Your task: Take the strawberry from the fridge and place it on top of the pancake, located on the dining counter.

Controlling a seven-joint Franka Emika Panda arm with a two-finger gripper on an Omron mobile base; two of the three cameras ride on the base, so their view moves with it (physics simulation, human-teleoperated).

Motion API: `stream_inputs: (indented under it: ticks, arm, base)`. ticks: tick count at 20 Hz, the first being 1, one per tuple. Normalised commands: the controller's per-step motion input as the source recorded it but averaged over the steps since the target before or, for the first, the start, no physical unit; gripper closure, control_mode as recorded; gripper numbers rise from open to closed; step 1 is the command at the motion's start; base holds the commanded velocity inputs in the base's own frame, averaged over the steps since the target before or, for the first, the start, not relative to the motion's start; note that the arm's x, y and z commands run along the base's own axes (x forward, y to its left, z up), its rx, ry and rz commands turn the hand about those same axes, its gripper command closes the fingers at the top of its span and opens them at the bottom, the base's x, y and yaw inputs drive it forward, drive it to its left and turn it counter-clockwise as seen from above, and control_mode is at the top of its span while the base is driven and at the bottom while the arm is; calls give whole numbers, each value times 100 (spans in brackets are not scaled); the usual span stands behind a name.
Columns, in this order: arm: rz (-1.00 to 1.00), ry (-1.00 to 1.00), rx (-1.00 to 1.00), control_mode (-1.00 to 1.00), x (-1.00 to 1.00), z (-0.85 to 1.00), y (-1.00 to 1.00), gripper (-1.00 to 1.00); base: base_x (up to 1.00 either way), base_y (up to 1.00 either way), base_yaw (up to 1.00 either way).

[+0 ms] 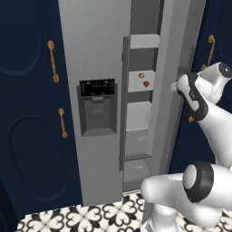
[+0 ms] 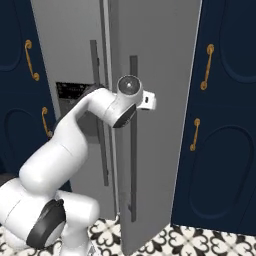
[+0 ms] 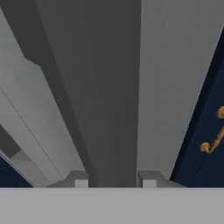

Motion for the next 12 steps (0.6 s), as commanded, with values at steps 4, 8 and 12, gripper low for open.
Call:
stream_inputs:
  ticks: [4, 8, 12]
  arm:
    - [-10, 1, 4, -100, -58, 0, -56, -100]
    - [0, 0, 0, -100, -3, 0, 0, -100]
    - [0, 6, 0, -100, -32, 0, -24, -100]
  base:
    - [0, 0, 0]
    - [0, 0, 0]
    - [0, 0, 0]
